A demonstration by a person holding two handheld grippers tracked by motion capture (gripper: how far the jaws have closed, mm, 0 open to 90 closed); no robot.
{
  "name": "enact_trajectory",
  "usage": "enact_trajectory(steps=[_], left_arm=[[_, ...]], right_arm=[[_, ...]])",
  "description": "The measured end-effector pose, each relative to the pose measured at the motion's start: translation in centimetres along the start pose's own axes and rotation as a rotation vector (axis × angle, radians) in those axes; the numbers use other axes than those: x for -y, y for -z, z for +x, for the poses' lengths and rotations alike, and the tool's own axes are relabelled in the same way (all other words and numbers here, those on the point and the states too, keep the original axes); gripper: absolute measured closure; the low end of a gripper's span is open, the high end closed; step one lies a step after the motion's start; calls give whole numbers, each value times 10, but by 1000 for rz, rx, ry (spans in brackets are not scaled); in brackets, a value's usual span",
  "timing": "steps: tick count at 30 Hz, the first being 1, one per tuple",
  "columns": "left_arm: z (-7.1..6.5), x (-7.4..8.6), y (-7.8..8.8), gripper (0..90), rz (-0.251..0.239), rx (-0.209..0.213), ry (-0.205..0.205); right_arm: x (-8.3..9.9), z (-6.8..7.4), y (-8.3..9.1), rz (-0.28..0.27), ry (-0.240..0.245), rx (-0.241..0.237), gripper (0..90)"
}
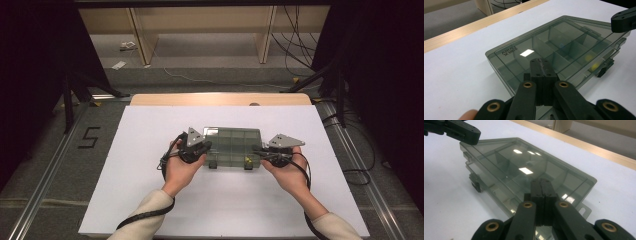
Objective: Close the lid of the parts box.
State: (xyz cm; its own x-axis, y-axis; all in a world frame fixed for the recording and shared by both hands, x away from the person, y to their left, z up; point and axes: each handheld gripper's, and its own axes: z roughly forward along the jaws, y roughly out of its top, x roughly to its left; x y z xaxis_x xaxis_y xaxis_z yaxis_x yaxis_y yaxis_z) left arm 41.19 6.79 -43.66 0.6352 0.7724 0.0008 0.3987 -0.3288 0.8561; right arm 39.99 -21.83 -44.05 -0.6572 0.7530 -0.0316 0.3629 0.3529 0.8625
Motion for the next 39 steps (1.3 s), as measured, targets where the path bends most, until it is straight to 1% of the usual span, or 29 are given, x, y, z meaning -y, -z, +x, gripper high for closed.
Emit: enact_trajectory(steps=[14, 36, 39], left_arm=[[-2, 5, -5, 898, 33, 12, -9], [-2, 14, -16, 899, 68, 18, -3], [-2, 15, -16, 899, 77, 20, -4]], right_arm=[[6, 0, -4, 39, -5, 3, 900], [13, 0, -9, 78, -7, 1, 900], [14, 0, -9, 91, -8, 1, 900]])
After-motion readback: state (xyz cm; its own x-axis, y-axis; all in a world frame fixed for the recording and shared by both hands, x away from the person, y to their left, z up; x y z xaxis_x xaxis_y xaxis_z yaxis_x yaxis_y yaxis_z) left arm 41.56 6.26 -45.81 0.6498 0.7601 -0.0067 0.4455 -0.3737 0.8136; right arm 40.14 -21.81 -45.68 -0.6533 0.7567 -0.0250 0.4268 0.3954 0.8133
